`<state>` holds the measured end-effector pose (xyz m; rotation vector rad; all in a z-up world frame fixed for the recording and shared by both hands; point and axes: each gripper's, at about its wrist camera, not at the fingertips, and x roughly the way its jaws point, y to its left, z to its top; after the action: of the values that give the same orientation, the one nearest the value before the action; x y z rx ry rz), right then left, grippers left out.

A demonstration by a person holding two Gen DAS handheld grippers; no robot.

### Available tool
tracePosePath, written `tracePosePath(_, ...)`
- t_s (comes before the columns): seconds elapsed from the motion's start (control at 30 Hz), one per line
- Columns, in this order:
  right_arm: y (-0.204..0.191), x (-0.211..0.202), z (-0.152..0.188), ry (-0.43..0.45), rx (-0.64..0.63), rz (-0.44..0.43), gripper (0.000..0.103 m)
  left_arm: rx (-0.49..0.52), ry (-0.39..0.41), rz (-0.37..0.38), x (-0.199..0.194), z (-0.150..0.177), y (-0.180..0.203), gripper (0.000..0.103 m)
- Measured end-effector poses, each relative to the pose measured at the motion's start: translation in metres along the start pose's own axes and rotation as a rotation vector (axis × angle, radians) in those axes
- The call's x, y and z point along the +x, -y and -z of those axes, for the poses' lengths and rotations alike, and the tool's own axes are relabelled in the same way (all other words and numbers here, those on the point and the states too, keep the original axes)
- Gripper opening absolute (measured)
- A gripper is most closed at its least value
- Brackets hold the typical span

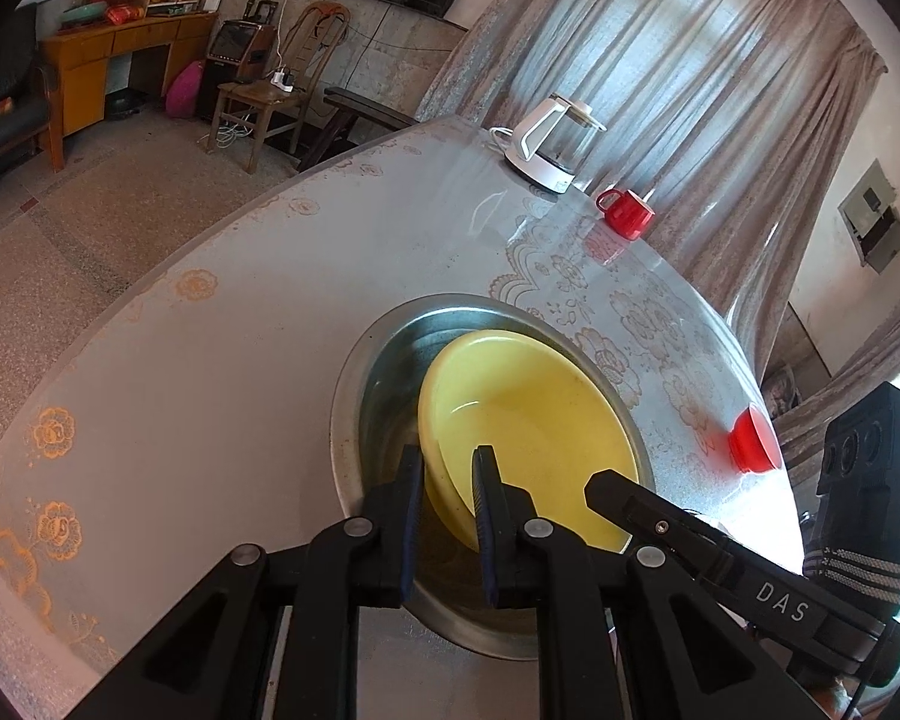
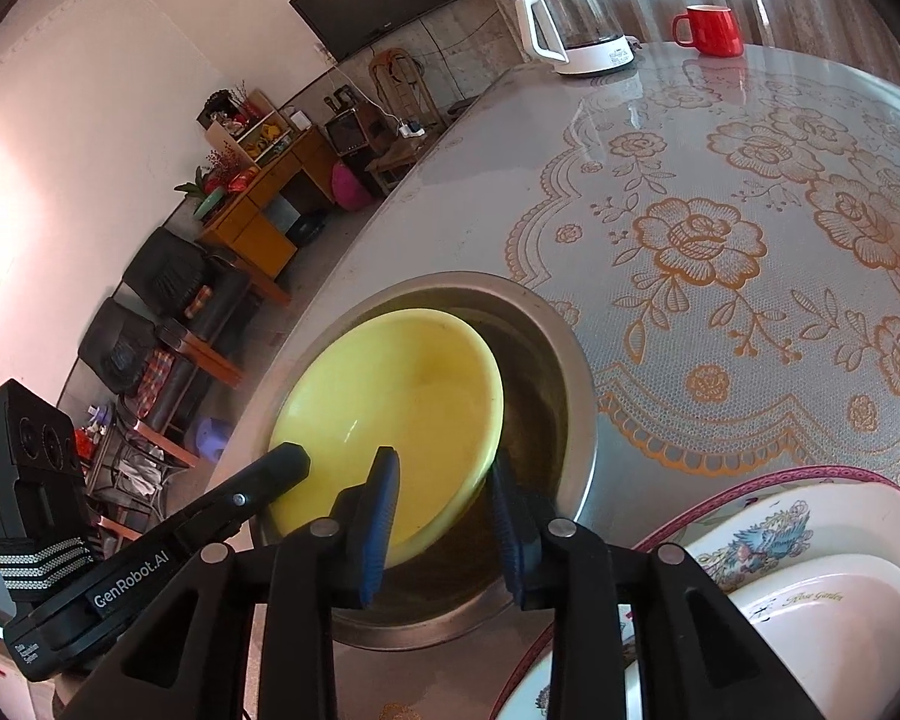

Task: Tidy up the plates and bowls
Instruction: 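Carry the yellow bowl with both tools and lower it into the steel basin, then open both tools and lift them off the yellow bowl's rim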

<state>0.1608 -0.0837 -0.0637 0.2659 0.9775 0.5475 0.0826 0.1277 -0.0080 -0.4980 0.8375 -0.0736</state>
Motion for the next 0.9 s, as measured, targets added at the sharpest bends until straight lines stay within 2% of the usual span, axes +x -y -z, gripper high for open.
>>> tracePosePath(0.17,-0.003,0.001,0.002,-0.001,-0.017,0.000,0.033,-0.007,0.005,-0.016,0.000,-0.001,-0.003,0.017)
tracePosePath(0.33,-0.013,-0.003,0.005,0.046,-0.100,0.117,0.038,0.016,0.017,-0.033,0.000,0.001,0.001,0.018)
tracePosePath(0.77,-0.013,-0.006,0.010,0.067,-0.110,0.099,0.038,0.031,0.039,-0.067,-0.002,0.003,0.002,0.018)
tracePosePath(0.9,-0.013,-0.007,0.011,0.068,-0.108,0.093,0.038,0.056,0.057,-0.080,-0.006,0.004,0.006,0.024)
